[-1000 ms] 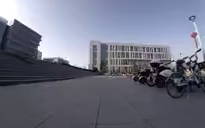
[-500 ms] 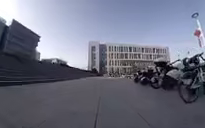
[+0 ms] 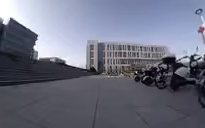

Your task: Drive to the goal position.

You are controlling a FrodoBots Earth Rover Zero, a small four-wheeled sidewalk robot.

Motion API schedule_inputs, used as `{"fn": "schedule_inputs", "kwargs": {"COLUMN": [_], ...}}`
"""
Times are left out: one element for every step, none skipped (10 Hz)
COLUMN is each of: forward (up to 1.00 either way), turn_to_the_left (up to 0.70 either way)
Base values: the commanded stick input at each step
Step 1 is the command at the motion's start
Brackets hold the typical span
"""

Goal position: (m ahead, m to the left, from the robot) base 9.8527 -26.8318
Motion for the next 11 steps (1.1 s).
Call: {"fn": "schedule_inputs", "kwargs": {"forward": [1.00, 1.00, 1.00, 1.00, 1.00, 1.00, 1.00, 1.00, 1.00, 1.00, 1.00], "turn_to_the_left": [0.01, 0.01, 0.01, 0.01, 0.01, 0.01, 0.01, 0.01, -0.16, -0.33, 0.01]}}
